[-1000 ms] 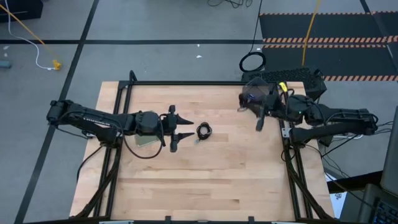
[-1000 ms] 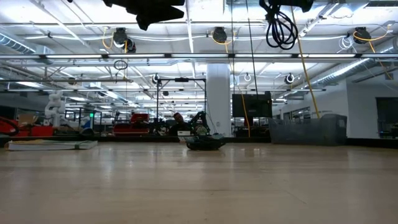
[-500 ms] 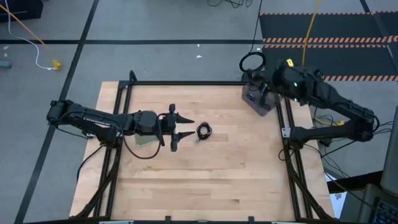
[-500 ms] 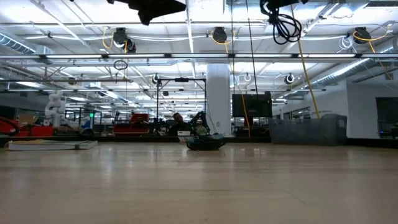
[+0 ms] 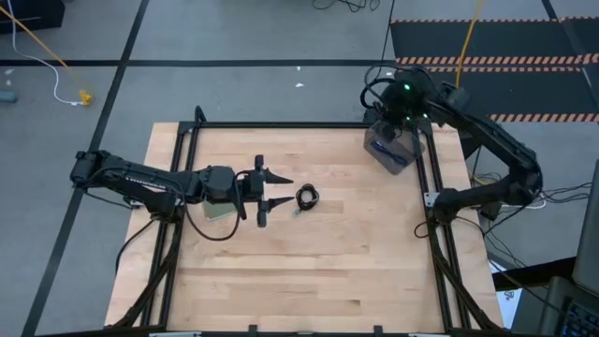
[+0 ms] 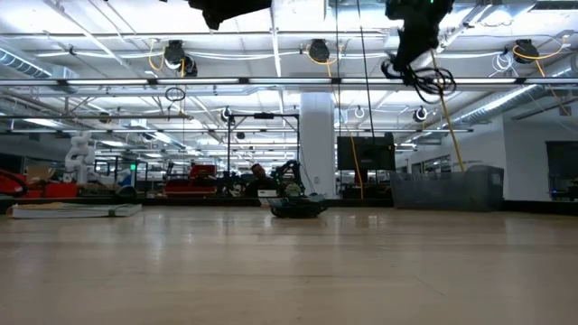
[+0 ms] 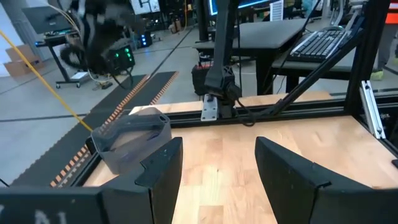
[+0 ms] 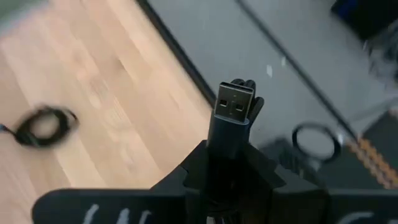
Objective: Pick and place USB-C Cables
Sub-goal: Put the bottom black charger cable into the black bin
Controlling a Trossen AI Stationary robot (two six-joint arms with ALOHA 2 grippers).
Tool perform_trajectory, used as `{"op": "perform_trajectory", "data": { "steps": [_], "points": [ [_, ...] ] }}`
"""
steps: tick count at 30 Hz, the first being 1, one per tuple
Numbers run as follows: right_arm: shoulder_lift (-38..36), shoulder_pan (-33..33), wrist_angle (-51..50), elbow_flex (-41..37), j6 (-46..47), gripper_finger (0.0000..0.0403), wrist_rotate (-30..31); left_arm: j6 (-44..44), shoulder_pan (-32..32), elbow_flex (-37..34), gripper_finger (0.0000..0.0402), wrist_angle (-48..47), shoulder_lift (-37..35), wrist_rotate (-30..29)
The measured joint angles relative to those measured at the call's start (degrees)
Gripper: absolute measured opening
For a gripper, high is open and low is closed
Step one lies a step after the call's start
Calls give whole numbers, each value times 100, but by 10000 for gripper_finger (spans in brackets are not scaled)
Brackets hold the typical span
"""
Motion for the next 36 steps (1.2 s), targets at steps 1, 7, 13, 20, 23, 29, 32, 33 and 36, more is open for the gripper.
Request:
{"op": "perform_trajectory", "data": {
  "steps": [1, 7, 13, 20, 23, 29, 32, 33, 36],
  "points": [
    [107, -137, -110, 2, -44, 50, -48, 0, 0, 0, 205, 4, 0, 0],
    [786, -852, -585, 2, -248, 50, -57, 125, 0, 0, 205, 6, 0, 2],
    [1430, -1320, -691, -28, -362, 50, -438, 136, 0, 0, 205, 6, 0, 4],
    [1807, -1438, -685, -330, -399, 50, -650, 133, 0, 0, 205, 4, 0, 13],
    [1836, -1442, -686, -550, -405, 50, -647, 131, 0, 0, 205, -1, 0, 13],
    [1840, -1442, -327, -1154, -405, 50, -628, 114, 0, 0, 205, -5, 0, 13],
    [1840, -1442, -55, -1440, -408, 50, -623, 111, 0, -1, 205, -1, 0, 13],
    [1840, -1442, 54, -1524, -407, 50, -621, 111, 0, 0, 205, 7, 1, 13],
    [1840, -1454, 314, -1764, -408, 50, -617, 111, 0, 0, 205, 15, 1, 13]
  ]
}}
